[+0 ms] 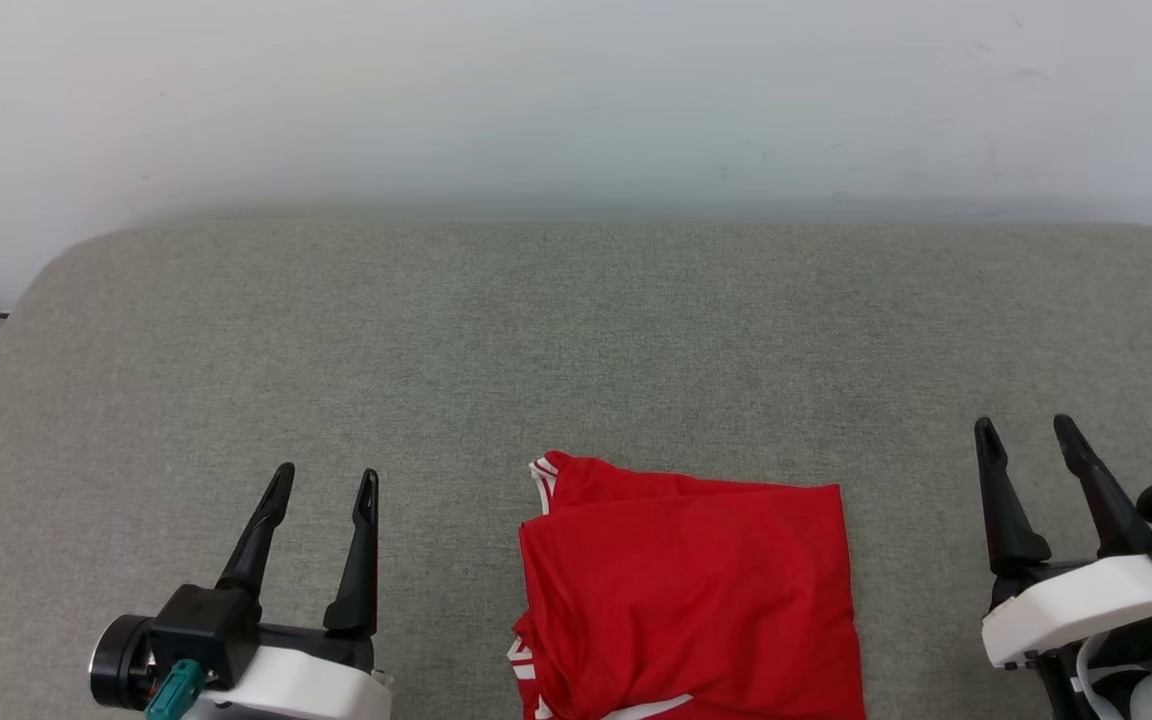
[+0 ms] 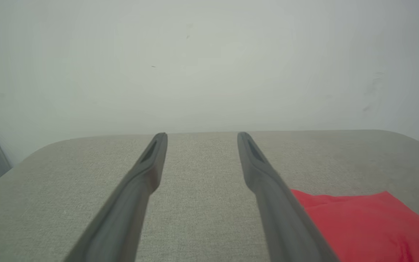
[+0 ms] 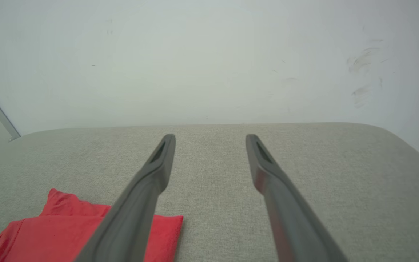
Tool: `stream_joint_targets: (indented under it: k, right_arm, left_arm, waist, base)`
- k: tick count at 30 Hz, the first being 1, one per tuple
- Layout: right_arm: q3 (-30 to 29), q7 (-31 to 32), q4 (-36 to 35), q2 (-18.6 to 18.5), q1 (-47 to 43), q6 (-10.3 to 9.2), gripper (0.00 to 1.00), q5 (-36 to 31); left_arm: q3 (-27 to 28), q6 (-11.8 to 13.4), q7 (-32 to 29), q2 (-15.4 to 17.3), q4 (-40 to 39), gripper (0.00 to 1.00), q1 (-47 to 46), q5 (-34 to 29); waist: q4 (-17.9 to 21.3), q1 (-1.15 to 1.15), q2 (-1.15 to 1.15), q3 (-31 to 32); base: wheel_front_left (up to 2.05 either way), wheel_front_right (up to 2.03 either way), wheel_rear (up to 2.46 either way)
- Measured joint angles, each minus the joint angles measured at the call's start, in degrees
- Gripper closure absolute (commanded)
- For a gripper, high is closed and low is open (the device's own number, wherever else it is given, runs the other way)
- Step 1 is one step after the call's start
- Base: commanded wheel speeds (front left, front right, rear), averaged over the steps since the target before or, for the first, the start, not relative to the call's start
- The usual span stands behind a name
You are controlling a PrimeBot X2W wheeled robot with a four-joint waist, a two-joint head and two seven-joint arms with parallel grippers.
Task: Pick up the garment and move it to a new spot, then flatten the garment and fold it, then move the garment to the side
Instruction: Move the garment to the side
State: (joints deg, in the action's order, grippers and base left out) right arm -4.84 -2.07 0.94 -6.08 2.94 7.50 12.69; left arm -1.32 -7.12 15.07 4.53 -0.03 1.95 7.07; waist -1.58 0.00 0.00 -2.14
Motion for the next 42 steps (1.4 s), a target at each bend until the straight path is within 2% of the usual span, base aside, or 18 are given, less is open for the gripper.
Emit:
stream_joint_targets:
  k: [9, 13, 16, 17, 18, 24, 29, 34, 41, 42]
  right_arm:
    - [0.14, -1.12, 0.59, 2.05, -0.48, 0.00, 0.00, -1.22]
    - [0.87, 2.24, 0.45, 1.98, -0.47, 0.01, 0.00, -2.71]
    - [3.25, 9.43, -0.16, 0.77, -0.43, 0.01, 0.00, -3.37]
    - [4.16, 13.37, -0.41, 0.71, -0.32, 0.00, 0.00, -2.31]
    - [6.91, 20.62, -1.64, -0.64, -0.35, 0.07, 0.00, -0.67]
    - [7.03, 43.07, -5.93, -0.85, 0.41, 0.01, 0.00, 2.41]
    - [5.28, 52.74, -7.26, 0.43, 0.39, 0.01, 0.00, 2.19]
    - [4.10, 55.55, -5.30, 1.89, 0.42, 0.01, 0.00, 0.83]
    - [5.12, 54.50, -0.77, 2.36, 0.70, -0.01, 0.00, 0.27]
    - [5.64, 54.32, -0.23, 2.29, 0.81, -0.04, 0.04, 0.22]
  left_arm:
    - [-0.34, -0.21, 0.00, -0.14, -0.64, 0.00, -0.17, -1.34]
    - [-0.56, -0.23, 0.00, 0.00, -0.97, 0.00, -0.98, -1.82]
    - [-0.59, -0.27, 0.00, 0.20, -1.14, 0.00, -1.13, -1.89]
    - [-0.68, -0.27, 0.00, 0.24, -1.13, 0.00, -1.23, -1.99]
    - [-0.85, -0.27, 0.00, 0.34, -1.13, 0.00, -1.82, -2.26]
    - [-1.47, -0.29, 0.00, 0.32, -1.11, 0.00, -3.58, -2.40]
    - [-2.61, -0.29, 0.00, 0.24, -0.62, 0.00, -5.28, -2.83]
    - [-3.09, -0.29, 0.00, 0.22, -0.33, 0.00, -6.13, -2.83]
    - [-3.19, -0.29, 0.00, 0.40, -0.22, 0.00, -6.96, -2.79]
    - [-3.22, -0.29, 0.00, 0.44, -0.18, 0.00, -6.98, -2.79]
  waist:
    - [0.69, 0.00, 0.00, -0.96]
    - [0.47, 0.00, 0.00, -1.91]
    - [0.24, 0.00, 0.00, -2.86]
    - [0.15, 0.00, 0.00, -3.24]
    - [-0.09, 0.00, 0.00, -4.07]
    - [-1.17, 0.00, 0.00, -6.66]
    - [-3.03, 0.00, 0.00, -8.51]
    - [-5.03, 0.00, 0.00, -9.99]
    - [-6.64, 0.00, 0.00, -11.10]
    - [-6.71, 0.00, 0.00, -11.13]
  base:
    - [0.00, 0.00, 0.00]
    - [0.00, 0.00, 0.00]
    - [0.00, 0.00, 0.00]
    - [0.00, 0.00, 0.00]
    - [0.00, 0.00, 0.00]
    - [0.00, 0.00, 0.00]
    - [0.00, 0.00, 0.00]
    - [0.00, 0.00, 0.00]
    - [0.00, 0.00, 0.00]
    - [0.00, 0.00, 0.00]
